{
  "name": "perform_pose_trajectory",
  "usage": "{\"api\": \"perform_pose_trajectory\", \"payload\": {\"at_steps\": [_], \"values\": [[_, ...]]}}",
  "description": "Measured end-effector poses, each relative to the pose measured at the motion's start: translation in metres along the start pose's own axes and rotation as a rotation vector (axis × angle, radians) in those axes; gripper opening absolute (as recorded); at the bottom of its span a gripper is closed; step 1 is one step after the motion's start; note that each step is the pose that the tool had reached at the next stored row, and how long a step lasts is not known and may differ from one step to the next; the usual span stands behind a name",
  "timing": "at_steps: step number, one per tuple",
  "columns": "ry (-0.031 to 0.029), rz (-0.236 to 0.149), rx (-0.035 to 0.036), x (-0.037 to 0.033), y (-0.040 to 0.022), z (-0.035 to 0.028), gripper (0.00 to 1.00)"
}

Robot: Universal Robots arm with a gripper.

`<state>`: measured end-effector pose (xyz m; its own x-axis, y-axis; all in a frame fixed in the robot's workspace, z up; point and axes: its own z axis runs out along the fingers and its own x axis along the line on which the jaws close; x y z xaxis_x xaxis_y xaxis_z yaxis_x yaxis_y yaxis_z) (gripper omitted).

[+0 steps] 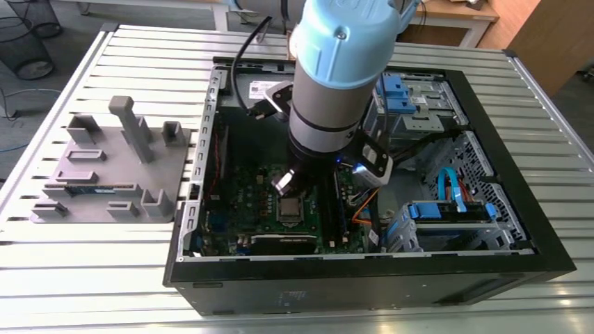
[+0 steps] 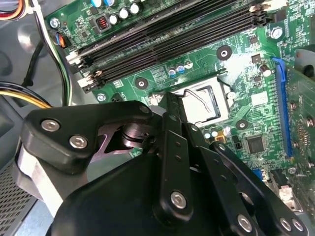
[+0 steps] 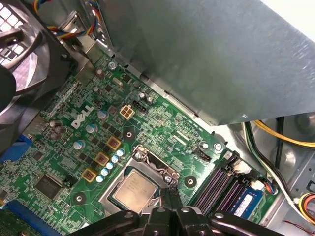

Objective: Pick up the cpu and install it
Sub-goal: 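Install the first cpu locking lever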

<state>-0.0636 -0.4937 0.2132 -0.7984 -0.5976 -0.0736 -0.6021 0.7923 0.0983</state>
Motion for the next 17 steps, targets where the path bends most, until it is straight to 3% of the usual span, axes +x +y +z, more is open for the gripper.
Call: {"api": "perform_pose_trajectory", "payload": {"at_steps": [17], "values": [[-0.0007, 0.025, 0.0034, 0.0064, -0.0091, 0.0028, 0.11]]}}
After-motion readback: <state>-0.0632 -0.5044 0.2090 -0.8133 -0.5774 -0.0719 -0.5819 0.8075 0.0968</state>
